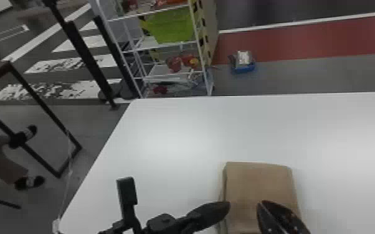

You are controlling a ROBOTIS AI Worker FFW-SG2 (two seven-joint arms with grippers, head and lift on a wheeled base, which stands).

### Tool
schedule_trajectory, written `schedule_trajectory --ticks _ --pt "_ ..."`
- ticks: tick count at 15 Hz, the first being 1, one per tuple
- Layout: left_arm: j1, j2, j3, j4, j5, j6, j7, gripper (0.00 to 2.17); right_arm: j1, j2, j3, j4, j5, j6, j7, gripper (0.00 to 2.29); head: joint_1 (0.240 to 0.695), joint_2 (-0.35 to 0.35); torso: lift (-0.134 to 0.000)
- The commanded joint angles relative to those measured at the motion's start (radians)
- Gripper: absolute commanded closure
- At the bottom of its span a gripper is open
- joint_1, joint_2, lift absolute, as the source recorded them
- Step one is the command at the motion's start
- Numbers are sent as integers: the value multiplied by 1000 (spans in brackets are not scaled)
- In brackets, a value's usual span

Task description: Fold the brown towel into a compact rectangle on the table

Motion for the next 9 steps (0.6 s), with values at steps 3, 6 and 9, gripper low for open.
schedule_trajectory --ticks 3,6,9 --pt "-9 -4 45 -28 5 -28 35 1558 9 1 -151 -195 -6 80 18 107 695 273 -123" --pt "-56 -4 102 -41 0 -49 70 6 -24 1 -278 -316 2 243 21 107 695 217 -123" --pt "-72 -4 91 -32 -27 -313 165 -2 -63 1 -388 -381 0 375 46 107 695 164 -123"
